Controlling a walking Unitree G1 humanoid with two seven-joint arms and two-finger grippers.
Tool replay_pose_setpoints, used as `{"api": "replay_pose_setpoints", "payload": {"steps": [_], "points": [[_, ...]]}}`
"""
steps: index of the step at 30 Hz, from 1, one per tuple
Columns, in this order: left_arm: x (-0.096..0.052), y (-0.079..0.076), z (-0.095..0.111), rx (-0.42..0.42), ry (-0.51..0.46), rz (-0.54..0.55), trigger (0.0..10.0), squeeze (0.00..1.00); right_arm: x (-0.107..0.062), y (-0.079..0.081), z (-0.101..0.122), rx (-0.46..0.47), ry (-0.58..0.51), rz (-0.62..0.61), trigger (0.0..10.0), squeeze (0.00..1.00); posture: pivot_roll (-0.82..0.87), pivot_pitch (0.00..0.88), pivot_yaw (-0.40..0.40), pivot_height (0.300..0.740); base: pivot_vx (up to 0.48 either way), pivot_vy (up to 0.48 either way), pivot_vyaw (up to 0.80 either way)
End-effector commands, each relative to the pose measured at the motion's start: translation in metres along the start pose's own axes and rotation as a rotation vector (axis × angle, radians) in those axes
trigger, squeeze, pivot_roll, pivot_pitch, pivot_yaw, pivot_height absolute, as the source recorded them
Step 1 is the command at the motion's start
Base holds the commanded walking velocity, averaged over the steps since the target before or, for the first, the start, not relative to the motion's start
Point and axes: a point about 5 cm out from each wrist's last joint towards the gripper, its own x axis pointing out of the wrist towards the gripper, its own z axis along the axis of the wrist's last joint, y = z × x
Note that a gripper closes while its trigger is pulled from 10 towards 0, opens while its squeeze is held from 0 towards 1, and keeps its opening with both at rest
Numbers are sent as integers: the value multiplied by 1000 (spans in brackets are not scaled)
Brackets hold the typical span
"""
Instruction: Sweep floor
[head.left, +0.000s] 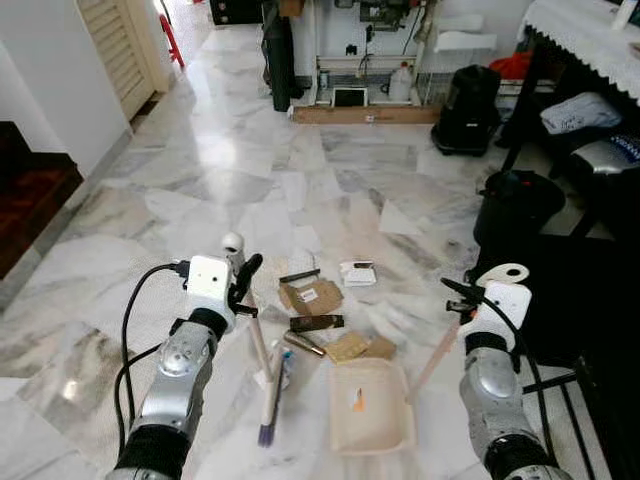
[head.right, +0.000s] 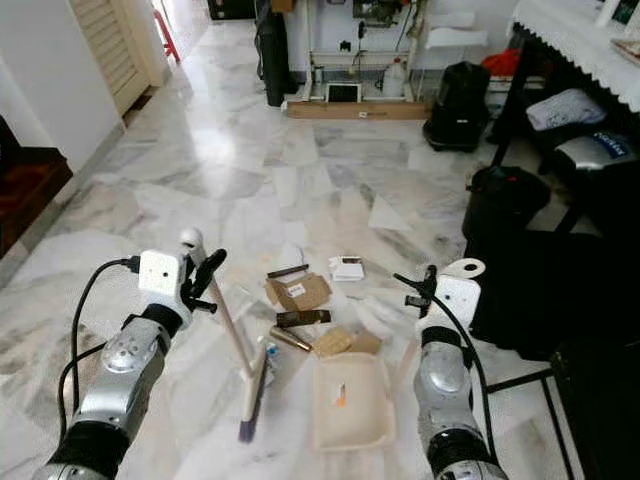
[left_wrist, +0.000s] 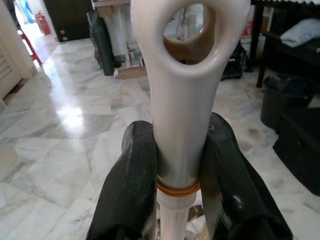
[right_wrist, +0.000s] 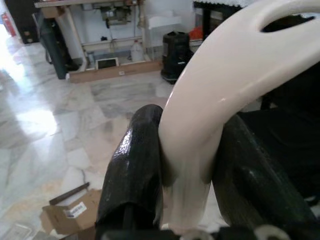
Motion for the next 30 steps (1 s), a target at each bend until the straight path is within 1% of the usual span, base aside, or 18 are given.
{"api": "replay_pose_setpoints", "payload": {"steps": [1, 3, 5, 7, 8, 9, 11, 12, 14, 18, 23, 30], "points": [[2, 6, 7, 45, -35, 3, 10000, 0, 1, -2, 7, 18, -40, -31, 10000, 0, -13, 0, 61, 740, 0, 0, 0], [1, 10, 7, 51, -35, 15, 10000, 0, 0, -1, 5, 24, -31, -39, 10000, 0, -3, 0, 50, 740, 0, 0, 0], [2, 15, 11, 40, -56, 52, 10000, 0, 1, 4, 6, 31, -24, -24, 10000, 0, 4, 0, 23, 740, 0, 0, 0], [2, 17, 13, 34, -77, 83, 10000, 0, 5, 11, 9, 18, -24, 18, 10000, 0, 9, 0, 1, 740, 0, 0, 0], [2, 17, 13, 34, -77, 83, 10000, 0, 5, 11, 9, 18, -24, 18, 10000, 0, 9, 0, 1, 740, 0, 0, 0], [0, 16, 12, 36, -78, 92, 10000, 0, 8, 15, 12, 19, -26, 35, 10000, 0, 28, 0, -17, 740, 0, 0, 0], [-5, 18, 11, 34, -89, 119, 10000, 0, 10, 20, 15, 23, -29, 50, 10000, 0, 40, 0, -14, 740, 0, 0, 0], [-5, 18, 11, 34, -89, 119, 10000, 0, 10, 20, 15, 23, -29, 50, 10000, 0, 40, 0, -14, 740, 0, 0, 0], [-10, 16, 11, 27, -101, 132, 10000, 0, 12, 23, 17, 29, -31, 50, 10000, 0, 48, 0, -14, 740, 0, 0, 0], [-11, 15, 10, 27, -101, 130, 10000, 0, 10, 24, 16, 40, -26, 42, 10000, 0, 52, 0, -12, 740, 0, 0, 0], [-13, 15, 11, 29, -102, 125, 10000, 0, 2, 31, 9, 43, -12, 59, 10000, 0, 59, 0, -8, 740, 0, 0, 0], [-13, 16, 10, 31, -100, 124, 10000, 0, 0, 33, 8, 60, -7, 58, 10000, 0, 56, 0, -11, 740, 0, 0, 0]]}}
